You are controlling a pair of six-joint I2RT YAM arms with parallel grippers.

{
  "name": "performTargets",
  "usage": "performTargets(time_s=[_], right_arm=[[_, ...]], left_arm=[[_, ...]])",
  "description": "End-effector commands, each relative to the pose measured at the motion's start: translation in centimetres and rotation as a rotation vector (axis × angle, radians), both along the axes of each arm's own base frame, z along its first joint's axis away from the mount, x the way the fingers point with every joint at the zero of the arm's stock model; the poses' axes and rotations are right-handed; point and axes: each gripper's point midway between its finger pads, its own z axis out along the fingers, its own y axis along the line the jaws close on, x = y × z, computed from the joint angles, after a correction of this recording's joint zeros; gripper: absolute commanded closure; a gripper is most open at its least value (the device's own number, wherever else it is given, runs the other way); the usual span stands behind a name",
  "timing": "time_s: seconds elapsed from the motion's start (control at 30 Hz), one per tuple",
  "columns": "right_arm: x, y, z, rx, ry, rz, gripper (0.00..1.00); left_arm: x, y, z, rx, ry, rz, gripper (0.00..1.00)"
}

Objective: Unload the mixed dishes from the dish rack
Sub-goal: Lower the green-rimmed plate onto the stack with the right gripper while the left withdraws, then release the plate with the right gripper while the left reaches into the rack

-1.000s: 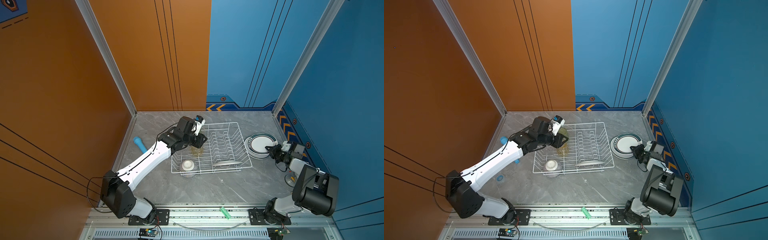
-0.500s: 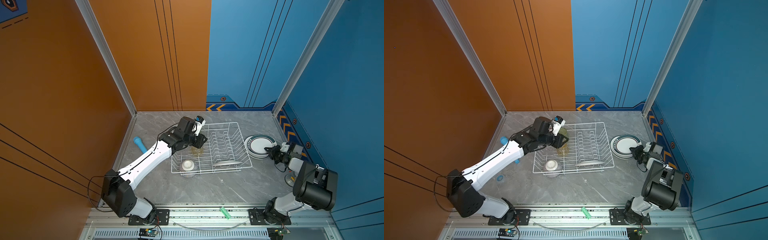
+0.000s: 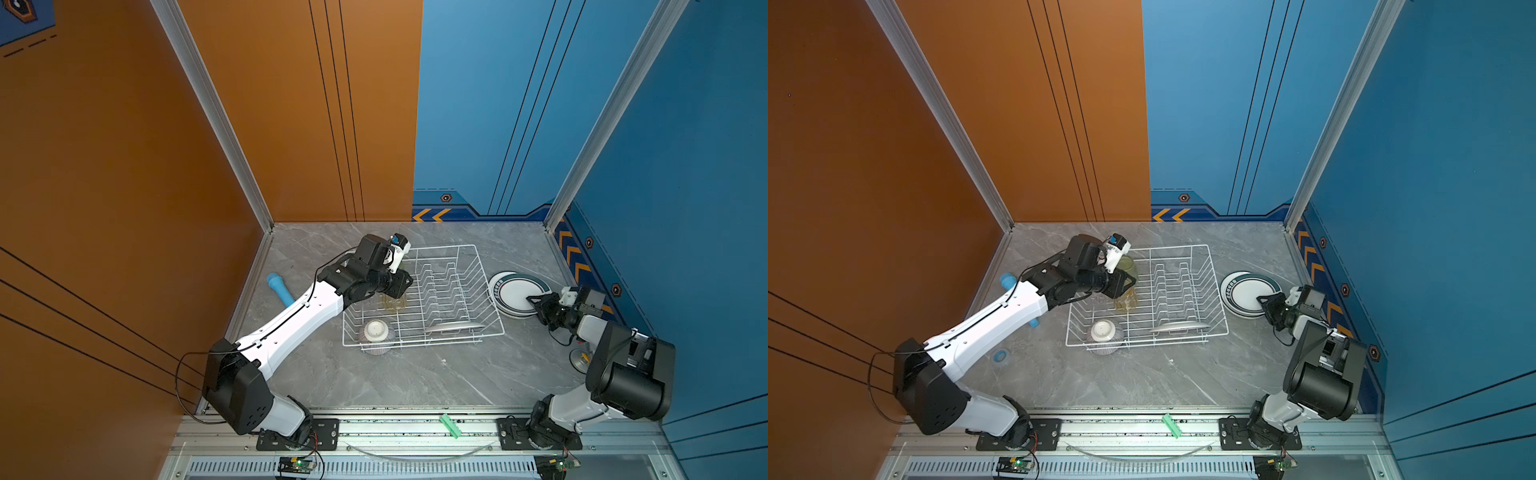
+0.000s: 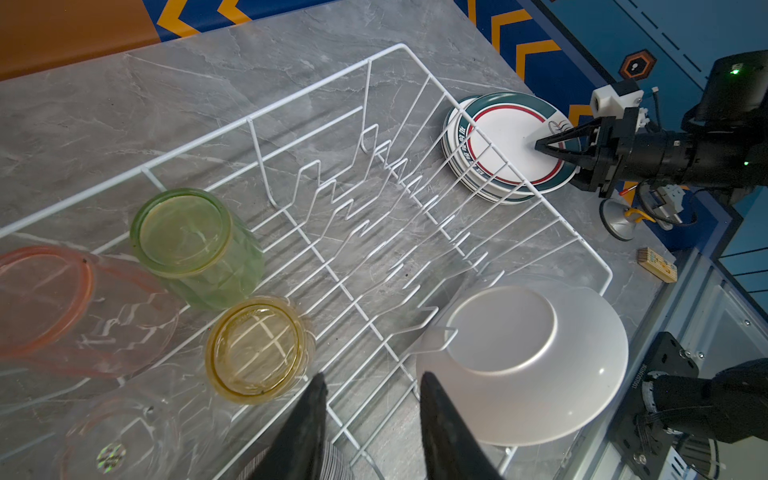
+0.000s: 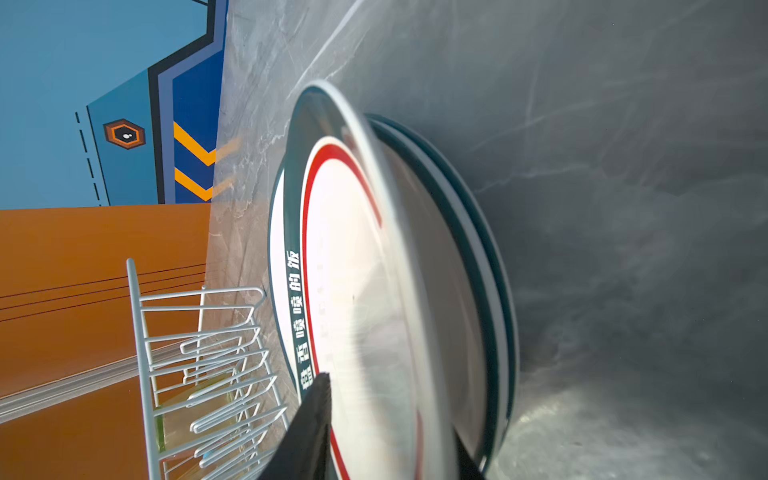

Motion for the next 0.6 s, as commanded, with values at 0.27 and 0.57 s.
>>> performTargets(time_s=[0.27, 0.57], right_arm=[[-1.8, -0.4, 2.6, -0.196, 0.056, 0.056, 0.47], [-2.5, -0.6, 3.0, -0.293, 0.106, 0.074, 0.41]], left_arm=[[-0.2, -0.5, 0.3, 0.029, -0.017, -0.028, 0.61], [-0.5, -0.7, -0.1, 0.046, -0.013, -0.041, 0.62]])
